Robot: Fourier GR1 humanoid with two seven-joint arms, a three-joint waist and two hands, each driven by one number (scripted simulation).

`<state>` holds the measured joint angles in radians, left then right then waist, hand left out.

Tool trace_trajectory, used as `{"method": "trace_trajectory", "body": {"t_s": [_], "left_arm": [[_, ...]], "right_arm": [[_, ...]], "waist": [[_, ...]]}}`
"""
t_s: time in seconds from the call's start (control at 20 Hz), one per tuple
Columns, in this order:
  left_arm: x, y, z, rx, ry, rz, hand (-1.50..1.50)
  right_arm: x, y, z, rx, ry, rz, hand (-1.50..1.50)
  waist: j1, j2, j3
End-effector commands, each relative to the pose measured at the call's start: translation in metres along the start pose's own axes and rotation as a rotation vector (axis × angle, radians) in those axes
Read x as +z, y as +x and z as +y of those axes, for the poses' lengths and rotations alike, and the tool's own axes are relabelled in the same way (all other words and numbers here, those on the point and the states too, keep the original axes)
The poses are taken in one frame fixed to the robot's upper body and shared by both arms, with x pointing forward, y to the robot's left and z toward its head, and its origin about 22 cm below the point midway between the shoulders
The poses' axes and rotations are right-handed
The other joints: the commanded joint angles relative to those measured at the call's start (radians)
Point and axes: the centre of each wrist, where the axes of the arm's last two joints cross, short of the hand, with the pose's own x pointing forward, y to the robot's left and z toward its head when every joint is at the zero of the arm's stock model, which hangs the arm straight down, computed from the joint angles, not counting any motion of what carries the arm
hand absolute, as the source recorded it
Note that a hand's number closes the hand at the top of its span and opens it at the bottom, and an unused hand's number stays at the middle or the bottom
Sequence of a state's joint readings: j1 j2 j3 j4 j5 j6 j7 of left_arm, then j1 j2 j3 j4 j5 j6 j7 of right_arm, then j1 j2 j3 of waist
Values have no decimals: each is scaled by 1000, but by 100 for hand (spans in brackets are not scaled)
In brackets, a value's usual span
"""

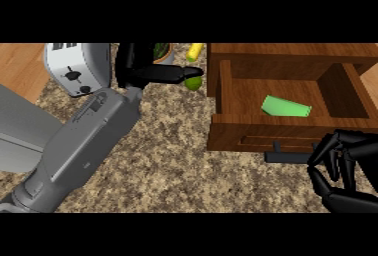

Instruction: Pick up the cup, place it into the drawer and close the drawer

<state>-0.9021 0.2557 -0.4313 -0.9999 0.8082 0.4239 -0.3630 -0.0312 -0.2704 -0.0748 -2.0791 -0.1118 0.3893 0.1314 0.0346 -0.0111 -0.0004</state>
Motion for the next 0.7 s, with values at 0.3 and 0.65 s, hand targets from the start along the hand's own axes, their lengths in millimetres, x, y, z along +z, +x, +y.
{"method": "trace_trajectory", "body": {"t_s": [0.3, 0.65], "left_arm": [[83, 27, 92, 36, 50, 30, -150], [116, 16, 125, 33, 54, 19, -150]], "right_arm": [[-9, -25, 17, 143, 9, 122, 150], [-14, -47, 24, 524, 210, 124, 150]], "waist": [[2, 4, 0], [-3, 10, 1]]}}
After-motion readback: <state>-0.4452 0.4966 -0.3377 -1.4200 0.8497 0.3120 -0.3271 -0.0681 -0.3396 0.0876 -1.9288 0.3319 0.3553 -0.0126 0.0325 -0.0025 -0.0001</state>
